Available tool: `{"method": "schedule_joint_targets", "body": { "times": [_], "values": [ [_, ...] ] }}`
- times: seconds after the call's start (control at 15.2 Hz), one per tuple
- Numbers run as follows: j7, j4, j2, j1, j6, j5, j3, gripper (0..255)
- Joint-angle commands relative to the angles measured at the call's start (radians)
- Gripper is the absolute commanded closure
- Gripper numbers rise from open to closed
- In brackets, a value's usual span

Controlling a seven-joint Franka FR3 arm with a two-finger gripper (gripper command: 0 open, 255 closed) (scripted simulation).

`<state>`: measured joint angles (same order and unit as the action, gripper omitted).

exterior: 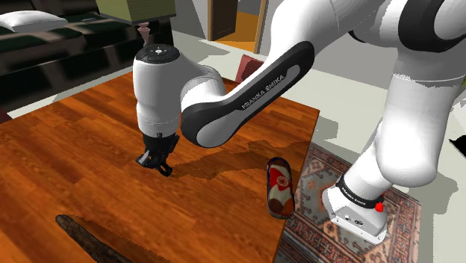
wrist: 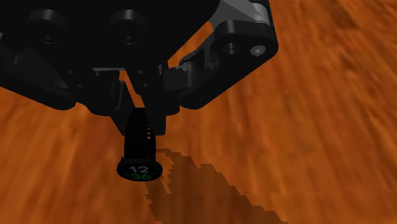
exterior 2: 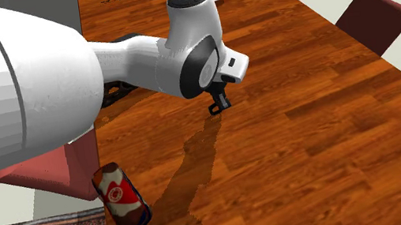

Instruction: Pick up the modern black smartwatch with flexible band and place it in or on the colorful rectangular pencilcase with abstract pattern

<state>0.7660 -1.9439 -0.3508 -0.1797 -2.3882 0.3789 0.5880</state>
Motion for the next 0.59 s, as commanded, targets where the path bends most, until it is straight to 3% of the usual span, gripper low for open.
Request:
{"method": "schedule_joint_targets", "body": {
  "times": [0.0,0.53],
  "values": [
    [0.0,0.0,0.0,0.0,0.0,0.0,0.0,255],
    [-0.045,0.037,0.059,0.021,0.083,-0.06,0.028,255]
  ]
}}
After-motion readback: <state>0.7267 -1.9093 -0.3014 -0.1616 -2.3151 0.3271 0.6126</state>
